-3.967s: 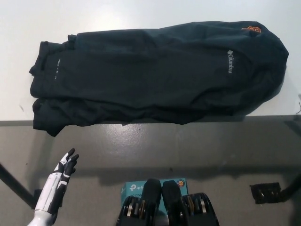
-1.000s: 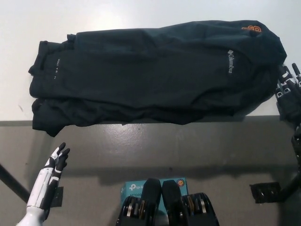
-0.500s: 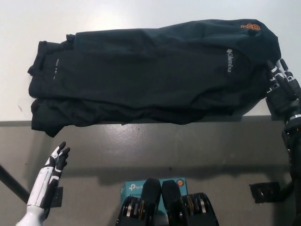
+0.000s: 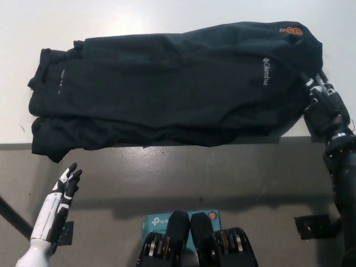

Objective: The robot grabs the right edges of the black jacket on the table, and folds it in half

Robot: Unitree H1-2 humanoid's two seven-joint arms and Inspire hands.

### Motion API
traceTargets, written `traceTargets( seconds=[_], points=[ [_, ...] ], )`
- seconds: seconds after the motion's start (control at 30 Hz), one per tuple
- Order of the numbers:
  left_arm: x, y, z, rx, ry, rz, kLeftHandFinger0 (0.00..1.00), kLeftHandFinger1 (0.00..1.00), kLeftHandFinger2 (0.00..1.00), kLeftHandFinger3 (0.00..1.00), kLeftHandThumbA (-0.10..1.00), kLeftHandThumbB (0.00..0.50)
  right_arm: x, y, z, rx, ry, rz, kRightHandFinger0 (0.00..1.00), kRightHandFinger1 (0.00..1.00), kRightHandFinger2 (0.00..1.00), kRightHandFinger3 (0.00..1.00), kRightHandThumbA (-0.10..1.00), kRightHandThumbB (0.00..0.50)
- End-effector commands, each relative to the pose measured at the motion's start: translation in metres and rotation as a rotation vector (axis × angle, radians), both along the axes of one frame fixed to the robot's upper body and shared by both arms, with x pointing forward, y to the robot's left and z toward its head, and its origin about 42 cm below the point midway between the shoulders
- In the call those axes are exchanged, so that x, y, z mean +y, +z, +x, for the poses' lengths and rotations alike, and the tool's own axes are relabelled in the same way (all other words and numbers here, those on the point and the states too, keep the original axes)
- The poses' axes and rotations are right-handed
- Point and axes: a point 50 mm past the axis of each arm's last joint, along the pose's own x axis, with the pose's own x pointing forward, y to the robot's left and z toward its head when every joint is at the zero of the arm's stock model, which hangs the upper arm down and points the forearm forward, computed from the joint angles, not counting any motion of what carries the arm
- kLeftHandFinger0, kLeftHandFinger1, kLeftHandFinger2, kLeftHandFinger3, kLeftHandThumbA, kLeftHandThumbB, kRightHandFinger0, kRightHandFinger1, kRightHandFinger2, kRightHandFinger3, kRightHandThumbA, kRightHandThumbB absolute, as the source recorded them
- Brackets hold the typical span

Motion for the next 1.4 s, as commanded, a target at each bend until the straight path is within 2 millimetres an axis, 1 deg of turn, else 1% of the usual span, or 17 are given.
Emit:
traceTargets(
  seconds=[0.0,0.17,0.2,0.23,0.27,0.3,0.33,0.37,0.4,0.43,0.5,0.7,0.87,0.93,1.0,1.1,1.37],
  points=[
    [0.001,0.015,0.003,-0.063,-0.022,0.022,1.0,1.0,1.0,1.0,1.0,0.051,0.025,0.042,0.026,0.041,0.127,-0.091,1.0,1.0,1.0,1.0,0.82,0.432],
    [0.0,0.015,0.004,-0.059,-0.023,0.017,1.0,1.0,1.0,1.0,1.0,0.057,0.053,0.064,0.038,0.125,0.217,-0.276,1.0,1.0,1.0,1.0,0.8,0.499],
    [0.0,0.015,0.004,-0.058,-0.022,0.017,1.0,1.0,1.0,1.0,1.0,0.058,0.06,0.068,0.041,0.155,0.217,-0.329,0.81,1.0,1.0,1.0,0.76,0.5],
    [0.0,0.015,0.004,-0.059,-0.022,0.018,1.0,1.0,1.0,1.0,1.0,0.057,0.064,0.07,0.044,0.158,0.203,-0.356,0.37,0.6,0.94,1.0,0.67,0.5],
    [0.0,0.016,0.005,-0.065,-0.022,0.026,1.0,1.0,1.0,1.0,1.0,0.05,0.077,0.076,0.051,0.168,0.125,-0.422,0.01,0.19,0.67,1.0,0.5,0.497],
    [0.0,0.016,0.005,-0.065,-0.021,0.023,1.0,1.0,1.0,1.0,1.0,0.05,0.085,0.08,0.054,0.186,0.071,-0.443,0.0,0.05,0.46,0.77,0.37,0.464],
    [0.0,0.017,0.006,-0.065,-0.021,0.023,1.0,1.0,1.0,1.0,1.0,0.051,0.087,0.082,0.056,0.194,0.048,-0.451,0.0,0.05,0.47,0.63,0.3,0.47],
    [-0.001,0.017,0.006,-0.062,-0.021,0.016,1.0,1.0,1.0,1.0,1.0,0.053,0.094,0.087,0.058,0.191,0.036,-0.471,0.0,0.0,0.38,0.49,0.22,0.429],
    [-0.001,0.018,0.007,-0.063,-0.023,0.017,1.0,1.0,1.0,1.0,1.0,0.053,0.099,0.091,0.06,0.18,0.026,-0.474,0.0,0.0,0.4,0.58,0.13,0.396],
    [-0.001,0.018,0.007,-0.067,-0.028,0.016,1.0,1.0,1.0,1.0,1.0,0.045,0.105,0.095,0.06,0.145,0.012,-0.486,0.0,0.13,0.57,0.56,-0.01,0.346],
    [0.0,0.019,0.008,-0.068,-0.033,0.02,1.0,1.0,1.0,1.0,1.0,0.048,0.11,0.096,0.06,0.134,0.0,-0.461,0.0,0.23,0.7,0.53,-0.1,0.305],
    [-0.001,0.022,0.012,-0.076,-0.045,0.03,1.0,1.0,1.0,1.0,1.0,0.046,0.109,0.089,0.058,0.123,-0.029,-0.476,0.0,0.32,0.78,0.51,-0.1,0.226],
    [0.0,0.024,0.013,-0.083,-0.043,0.029,1.0,1.0,1.0,1.0,1.0,0.035,0.105,0.077,0.054,0.075,-0.054,-0.466,0.0,0.36,0.75,0.11,-0.1,0.135],
    [-0.001,0.025,0.013,-0.081,-0.043,0.026,1.0,1.0,1.0,1.0,1.0,0.046,0.103,0.075,0.054,0.078,-0.075,-0.435,0.0,0.39,0.78,0.17,-0.1,0.137],
    [-0.001,0.024,0.013,-0.082,-0.047,0.021,1.0,1.0,1.0,1.0,1.0,0.038,0.101,0.073,0.053,0.076,-0.089,-0.387,0.0,0.35,0.77,0.54,-0.1,0.126],
    [-0.002,0.025,0.014,-0.078,-0.044,0.02,1.0,1.0,1.0,1.0,1.0,0.029,0.095,0.073,0.053,0.054,-0.118,-0.267,0.0,0.36,0.78,0.87,-0.1,0.089],
    [0.0,0.026,0.016,-0.088,-0.046,0.039,1.0,1.0,1.0,1.0,1.0,0.027,0.052,0.09,0.051,-0.014,-0.29,-0.032,0.0,0.35,0.8,1.0,-0.1,0.075]
  ],
)
